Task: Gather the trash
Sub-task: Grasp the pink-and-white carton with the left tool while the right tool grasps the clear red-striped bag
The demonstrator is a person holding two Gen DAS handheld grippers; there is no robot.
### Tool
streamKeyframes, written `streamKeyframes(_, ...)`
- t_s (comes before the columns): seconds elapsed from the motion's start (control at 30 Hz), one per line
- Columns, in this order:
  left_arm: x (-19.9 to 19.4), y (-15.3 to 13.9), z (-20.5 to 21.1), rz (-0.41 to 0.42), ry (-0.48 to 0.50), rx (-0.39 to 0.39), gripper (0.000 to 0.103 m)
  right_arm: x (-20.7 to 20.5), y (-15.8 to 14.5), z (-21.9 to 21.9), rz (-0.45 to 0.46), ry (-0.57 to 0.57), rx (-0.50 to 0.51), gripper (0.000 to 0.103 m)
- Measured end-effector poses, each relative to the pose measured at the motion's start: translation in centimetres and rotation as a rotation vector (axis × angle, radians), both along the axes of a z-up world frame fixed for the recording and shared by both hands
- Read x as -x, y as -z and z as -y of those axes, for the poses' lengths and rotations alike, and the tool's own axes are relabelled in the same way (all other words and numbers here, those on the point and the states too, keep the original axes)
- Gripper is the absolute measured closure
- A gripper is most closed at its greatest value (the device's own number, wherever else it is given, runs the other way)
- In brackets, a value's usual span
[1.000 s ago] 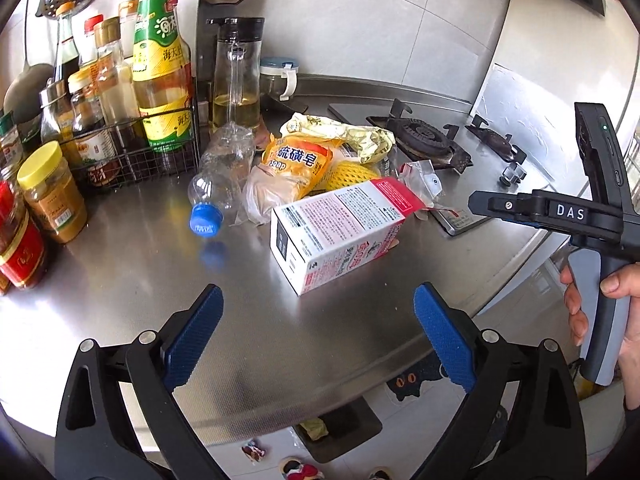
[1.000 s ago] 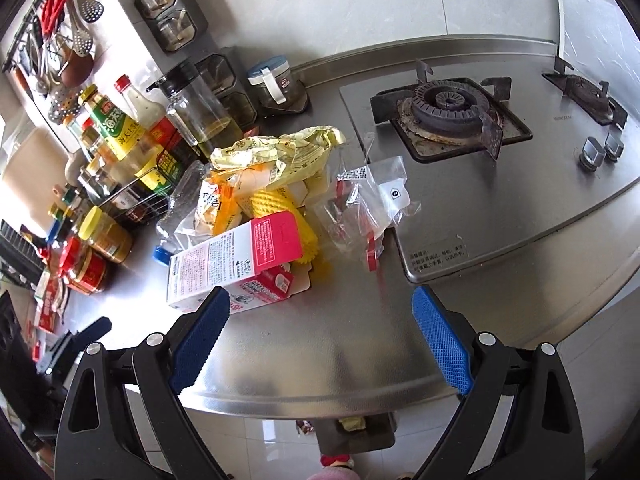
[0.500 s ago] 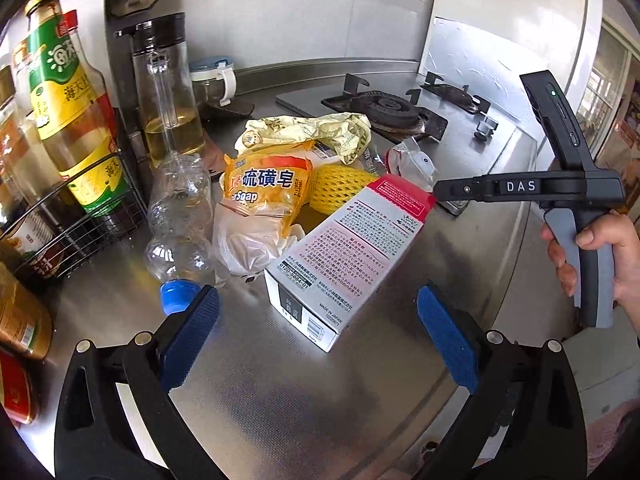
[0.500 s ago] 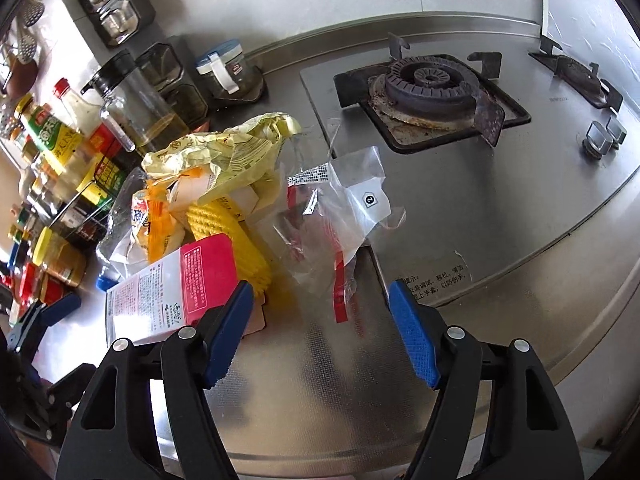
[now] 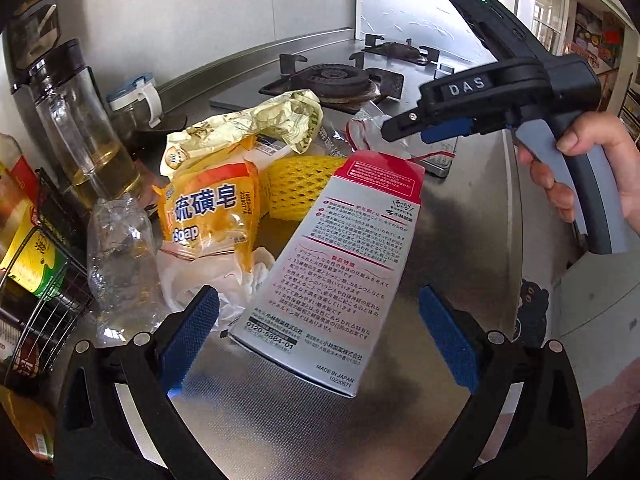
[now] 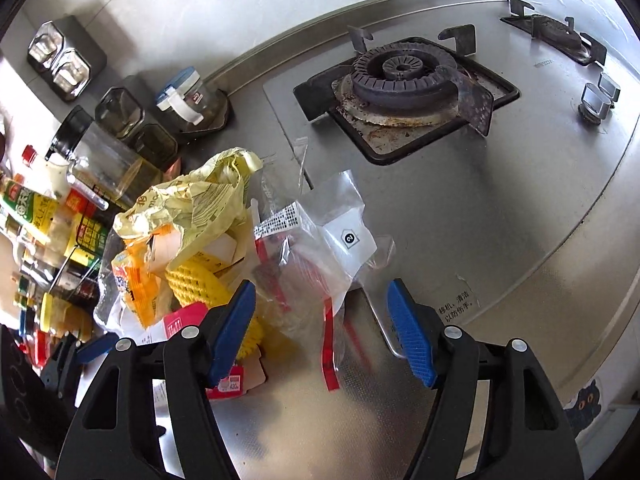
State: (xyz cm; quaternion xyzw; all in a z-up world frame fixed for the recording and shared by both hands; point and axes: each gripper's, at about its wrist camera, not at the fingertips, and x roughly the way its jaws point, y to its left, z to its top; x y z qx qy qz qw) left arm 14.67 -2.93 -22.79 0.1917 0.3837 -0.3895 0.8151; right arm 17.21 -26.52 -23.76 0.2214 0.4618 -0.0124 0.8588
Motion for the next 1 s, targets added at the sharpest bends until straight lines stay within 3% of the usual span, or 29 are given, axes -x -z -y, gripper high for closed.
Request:
streamKeyframes(0.27, 0.7, 1.4, 0.7, -0.042, 0.043, -0.015, 0.037, -2.3, 0.0, -0.7, 0.009, -0.022, 0.023, 0.033)
streamKeyframes(0.47, 1.9, 1.3, 0.2, -0.066, 0.036, 0.023, 0.039, -3.0, 1.2, -1.8, -0.039, -0.048, 0.086, 0.03)
streamKeyframes(0.53, 2.3, 1.2, 0.0, -0.074, 0.024, 0.038, 0.04, -2.9, 1.2, -2.1, -0.04, -0.059, 0.112, 0.043)
streamKeyframes(0.57, 2.5, 1.1, -0.1, -0.08, 0.014, 0.044, 0.04, -2.8, 1.3, -2.0, -0.046, -0.067, 0.115, 0.062)
streamKeyframes(0.6, 2.6, 1.0, -0.1, -0.083, -0.002, 0.05, 0.04, -2.7, 1.3, -1.9, -0.05, -0.069, 0.108, 0.073)
streamKeyframes(0.7, 3.1, 0.6, -0.3, -0.082, -0.039, 0.061, 0.041, -1.9, 1.0, -1.3, -0.035, -0.077, 0.093, 0.089)
streamKeyframes(1.0, 5.5, -1.9, -0.8, -0.102, -0.206, 0.107, 0.048, 2.2, -2.2, 0.1, 0.042, -0.122, 0.049, 0.091)
